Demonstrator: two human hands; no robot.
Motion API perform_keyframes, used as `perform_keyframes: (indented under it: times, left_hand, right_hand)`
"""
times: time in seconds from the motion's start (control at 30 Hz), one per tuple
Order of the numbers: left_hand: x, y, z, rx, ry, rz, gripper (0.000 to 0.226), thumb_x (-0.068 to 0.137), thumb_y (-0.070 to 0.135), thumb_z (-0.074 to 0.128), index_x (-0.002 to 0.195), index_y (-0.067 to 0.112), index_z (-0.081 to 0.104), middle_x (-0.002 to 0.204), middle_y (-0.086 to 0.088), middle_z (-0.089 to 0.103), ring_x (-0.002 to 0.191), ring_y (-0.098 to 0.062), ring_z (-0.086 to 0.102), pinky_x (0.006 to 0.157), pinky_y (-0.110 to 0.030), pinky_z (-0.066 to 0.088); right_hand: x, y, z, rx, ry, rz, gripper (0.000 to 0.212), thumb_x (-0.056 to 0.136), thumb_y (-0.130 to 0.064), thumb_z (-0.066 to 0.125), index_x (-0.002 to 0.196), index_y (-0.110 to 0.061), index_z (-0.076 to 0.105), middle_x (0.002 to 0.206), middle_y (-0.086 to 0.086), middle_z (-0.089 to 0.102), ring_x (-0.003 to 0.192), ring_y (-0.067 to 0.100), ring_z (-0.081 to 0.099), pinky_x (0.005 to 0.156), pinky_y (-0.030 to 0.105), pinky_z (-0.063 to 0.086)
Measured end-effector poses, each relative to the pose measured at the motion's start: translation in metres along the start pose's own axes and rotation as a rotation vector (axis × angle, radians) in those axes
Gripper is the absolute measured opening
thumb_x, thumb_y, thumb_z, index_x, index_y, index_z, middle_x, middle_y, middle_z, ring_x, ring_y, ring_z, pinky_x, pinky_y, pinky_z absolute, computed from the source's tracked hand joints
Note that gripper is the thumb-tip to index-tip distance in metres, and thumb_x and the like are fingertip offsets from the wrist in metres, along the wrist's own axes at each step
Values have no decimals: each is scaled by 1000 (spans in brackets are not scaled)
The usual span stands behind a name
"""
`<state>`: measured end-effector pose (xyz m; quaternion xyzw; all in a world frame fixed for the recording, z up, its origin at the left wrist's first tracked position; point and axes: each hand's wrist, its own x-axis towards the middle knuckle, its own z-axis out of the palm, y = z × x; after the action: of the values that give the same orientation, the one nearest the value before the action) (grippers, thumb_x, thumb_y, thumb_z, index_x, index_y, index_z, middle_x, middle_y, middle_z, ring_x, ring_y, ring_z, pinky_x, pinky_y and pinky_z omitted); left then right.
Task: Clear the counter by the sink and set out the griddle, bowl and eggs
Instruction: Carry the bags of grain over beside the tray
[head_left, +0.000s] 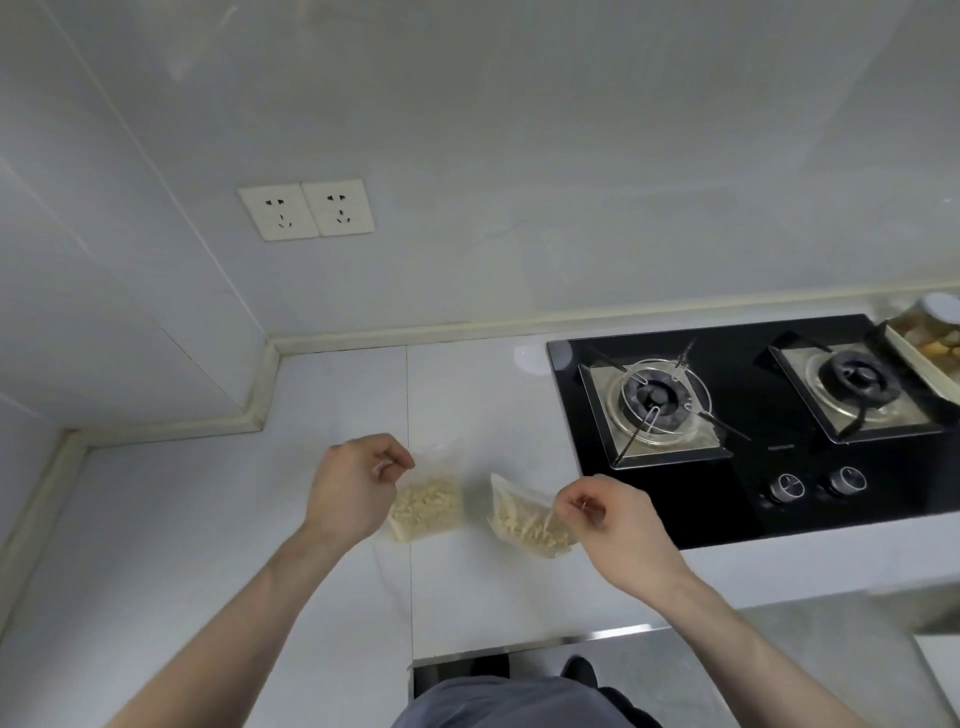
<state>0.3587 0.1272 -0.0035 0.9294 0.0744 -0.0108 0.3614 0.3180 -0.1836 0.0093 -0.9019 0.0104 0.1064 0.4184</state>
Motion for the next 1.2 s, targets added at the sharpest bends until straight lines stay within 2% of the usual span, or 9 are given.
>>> perform_keyframes:
  times: [0.1, 0.27, 0.47, 0.6, 0.7, 0.83, 0.9, 1.03, 1.2]
  left_hand:
    - [-20, 22, 15, -24, -81, 19, 30, 85, 6, 72, 71, 33, 73, 70, 27, 69, 77, 3, 67, 65, -18, 50]
    - [-25, 59, 39, -1, -183, 132, 31, 84, 4, 68, 73, 33, 72, 78, 25, 72, 82, 2, 67, 77, -25, 56]
    - [-26, 111, 56, -18, -233, 197, 32, 83, 4, 68, 71, 33, 71, 75, 26, 70, 81, 4, 65, 75, -22, 55]
    - [-34, 147, 73, 4, -265, 198, 31, 84, 5, 66, 72, 33, 72, 74, 25, 69, 78, 3, 64, 62, -22, 53]
    - [-43, 177, 94, -13, -292, 213, 32, 85, 3, 65, 70, 31, 71, 66, 29, 65, 61, 2, 59, 47, -14, 39]
    - [-62, 225, 132, -36, -302, 253, 32, 84, 2, 68, 68, 30, 70, 65, 26, 64, 64, -1, 59, 63, -19, 47]
    - [-75, 255, 153, -46, -306, 279, 32, 84, 1, 70, 67, 28, 70, 58, 25, 60, 61, 1, 56, 60, -10, 40]
    - [-98, 310, 198, -63, -319, 322, 31, 86, 5, 73, 66, 29, 68, 59, 22, 62, 61, 1, 56, 57, -10, 38]
    - [-125, 386, 255, -91, -327, 408, 32, 85, 4, 73, 67, 30, 69, 70, 14, 69, 69, -7, 64, 62, -13, 48]
  right_hand:
    - [-9, 2, -14, 37, 44, 22, 18, 92, -17, 71, 81, -31, 73, 85, -15, 71, 81, 5, 66, 75, 22, 55]
    - [-30, 15, -37, 95, 105, 36, 16, 93, -12, 70, 85, -26, 74, 86, -12, 73, 84, 3, 69, 76, 17, 54]
    - [-54, 39, -72, 131, 167, 101, 20, 94, -10, 68, 81, -24, 74, 81, -11, 73, 81, 4, 69, 69, 11, 49]
    - [-72, 53, -100, 191, 245, 137, 21, 94, -8, 65, 80, -21, 73, 79, -9, 73, 75, 3, 66, 65, 8, 45]
    - [-87, 72, -125, 232, 291, 171, 20, 94, -12, 65, 80, -23, 74, 78, -8, 73, 73, 5, 65, 64, 9, 45]
    - [-114, 108, -168, 247, 352, 212, 19, 94, -16, 66, 79, -25, 73, 77, -11, 72, 70, 3, 64, 63, 10, 44]
    - [-131, 128, -193, 252, 396, 229, 18, 94, -18, 66, 79, -25, 72, 77, -12, 72, 69, 1, 62, 62, 9, 43]
    - [-163, 172, -242, 250, 439, 278, 16, 95, -22, 64, 82, -26, 72, 77, -15, 71, 70, 1, 61, 60, 9, 44]
    - [-196, 230, -309, 230, 502, 312, 16, 94, -20, 65, 80, -24, 72, 70, -20, 68, 66, -4, 58, 60, 7, 42]
